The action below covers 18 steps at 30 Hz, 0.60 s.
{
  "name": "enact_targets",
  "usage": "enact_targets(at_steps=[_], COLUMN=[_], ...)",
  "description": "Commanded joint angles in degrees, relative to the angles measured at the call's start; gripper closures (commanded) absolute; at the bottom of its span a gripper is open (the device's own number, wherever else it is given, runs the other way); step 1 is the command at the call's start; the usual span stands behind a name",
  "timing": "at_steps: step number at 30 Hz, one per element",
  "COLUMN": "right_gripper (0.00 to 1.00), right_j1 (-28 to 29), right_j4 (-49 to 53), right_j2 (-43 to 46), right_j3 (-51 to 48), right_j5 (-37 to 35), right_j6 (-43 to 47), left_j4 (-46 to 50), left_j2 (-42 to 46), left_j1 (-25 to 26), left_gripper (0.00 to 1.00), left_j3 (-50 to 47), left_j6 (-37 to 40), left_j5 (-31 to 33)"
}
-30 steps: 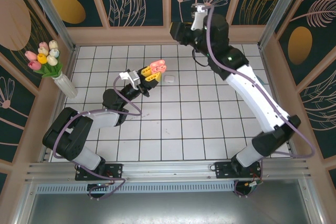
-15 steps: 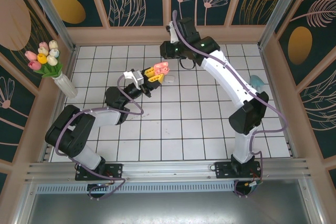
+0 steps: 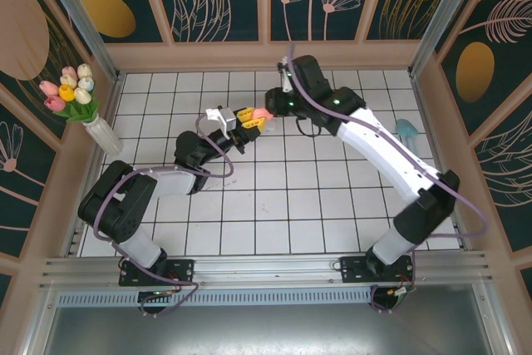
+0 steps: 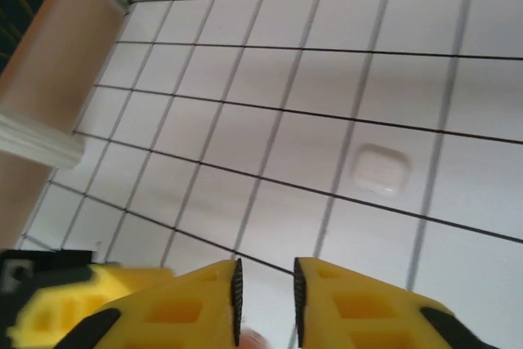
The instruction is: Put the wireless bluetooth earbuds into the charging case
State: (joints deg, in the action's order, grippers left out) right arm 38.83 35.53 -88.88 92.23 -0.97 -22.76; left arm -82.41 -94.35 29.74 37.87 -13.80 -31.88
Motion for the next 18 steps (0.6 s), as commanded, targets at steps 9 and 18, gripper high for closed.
enact_targets(at_steps=[9, 18], right_gripper=[0.70, 0.67], right_j1=[-6.6, -6.7], right_j4=[-14.6, -19.1], right_j2=[14.4, 19.1], right_j3=[-30.3, -41.7], right_j5=[-4.7, -6.2], right_j6=[-16.6, -20.9], left_j4=[26.3, 36.2], left_j2=[-4.8, -13.2], left_j1=[-0.3, -0.3], left_gripper=[1.00, 1.00], left_j3=[5.3, 7.0], left_j6=[-19.3, -35.9], left_j5=[7.4, 5.0])
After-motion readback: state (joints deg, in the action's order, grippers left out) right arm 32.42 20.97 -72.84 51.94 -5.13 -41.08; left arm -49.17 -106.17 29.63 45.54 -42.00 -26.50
